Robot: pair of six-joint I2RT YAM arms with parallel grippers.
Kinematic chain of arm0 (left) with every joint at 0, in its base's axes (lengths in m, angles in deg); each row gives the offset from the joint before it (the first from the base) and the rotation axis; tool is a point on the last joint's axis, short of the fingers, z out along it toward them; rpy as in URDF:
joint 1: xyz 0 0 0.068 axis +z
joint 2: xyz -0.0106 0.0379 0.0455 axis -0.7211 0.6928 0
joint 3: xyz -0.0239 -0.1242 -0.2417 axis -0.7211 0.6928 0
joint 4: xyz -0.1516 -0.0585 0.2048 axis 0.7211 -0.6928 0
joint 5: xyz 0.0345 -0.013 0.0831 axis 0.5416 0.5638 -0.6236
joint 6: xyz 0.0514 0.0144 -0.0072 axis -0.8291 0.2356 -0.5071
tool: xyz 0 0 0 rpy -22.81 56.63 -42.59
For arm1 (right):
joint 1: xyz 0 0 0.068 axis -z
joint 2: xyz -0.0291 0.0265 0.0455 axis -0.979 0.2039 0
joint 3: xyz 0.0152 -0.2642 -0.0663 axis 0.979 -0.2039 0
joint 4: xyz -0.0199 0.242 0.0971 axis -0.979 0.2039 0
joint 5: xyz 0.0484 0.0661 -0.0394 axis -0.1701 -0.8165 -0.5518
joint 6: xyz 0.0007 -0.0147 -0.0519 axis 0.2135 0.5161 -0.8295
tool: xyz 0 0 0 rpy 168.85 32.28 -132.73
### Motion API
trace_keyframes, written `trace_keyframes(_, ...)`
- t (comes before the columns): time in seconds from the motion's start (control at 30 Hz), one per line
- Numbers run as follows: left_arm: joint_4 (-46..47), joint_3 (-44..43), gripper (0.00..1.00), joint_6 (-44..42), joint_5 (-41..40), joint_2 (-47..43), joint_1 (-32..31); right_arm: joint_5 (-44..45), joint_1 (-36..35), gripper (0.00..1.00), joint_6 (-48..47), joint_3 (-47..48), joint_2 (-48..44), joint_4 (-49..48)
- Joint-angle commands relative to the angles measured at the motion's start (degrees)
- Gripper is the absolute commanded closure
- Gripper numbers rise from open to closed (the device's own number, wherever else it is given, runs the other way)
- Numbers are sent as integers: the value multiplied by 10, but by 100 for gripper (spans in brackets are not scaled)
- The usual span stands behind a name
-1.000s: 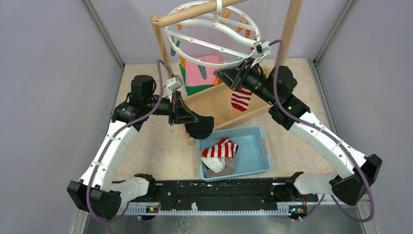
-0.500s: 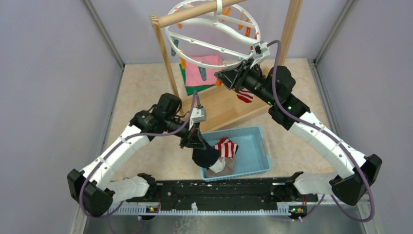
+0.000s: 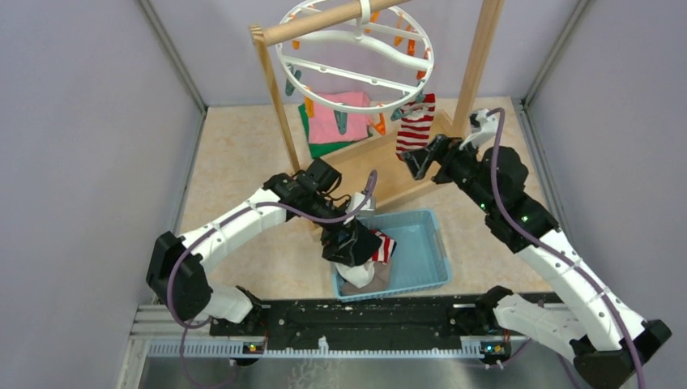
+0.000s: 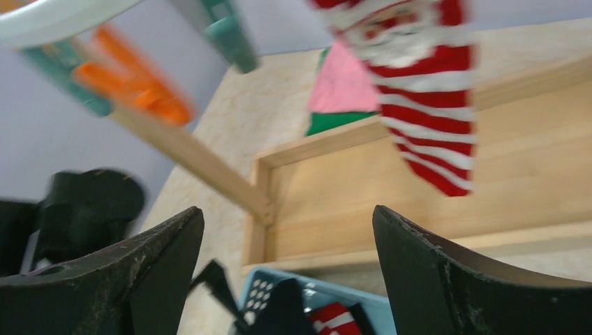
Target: Remove the socks clipped to the hanger
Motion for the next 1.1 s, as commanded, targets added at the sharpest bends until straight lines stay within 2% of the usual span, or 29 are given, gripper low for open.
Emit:
trace_keyframes(0.0,22,-50,1,-13,-14,-24,-2,-14,103,11,-42,-13,14,-15)
trace_keyframes(0.1,-6,-88,1,11,-14,-40,-1,-64,134,11,-105,-4,75,-92)
trace_keyframes(0.23,-57,-121,1,10,-29,-79,1,-73,144,14,-188,19,158,-171)
trace_keyframes(0.3,-85,-131,1,-16,-42,-100,4,-91,162,17,-194,21,177,-211)
trace_keyframes(0.37,-88,-137,1,-17,-59,-119,11,-140,181,25,-182,18,186,-259)
trace_keyframes(0.47,-89,-164,1,3,-41,-126,41,-187,184,64,-172,27,195,-277)
trace_keyframes(0.57,-74,-182,1,34,29,-121,114,-221,173,99,-147,9,172,-282)
trace_keyframes(0.7,-57,-197,6,60,79,-109,177,-214,129,100,-133,-30,112,-277)
trace_keyframes(0.93,17,-193,10,148,110,-121,196,-231,44,100,-58,-54,58,-254)
trace_keyframes(1.07,28,-193,8,174,116,-122,200,-198,-27,100,-39,-57,49,-254)
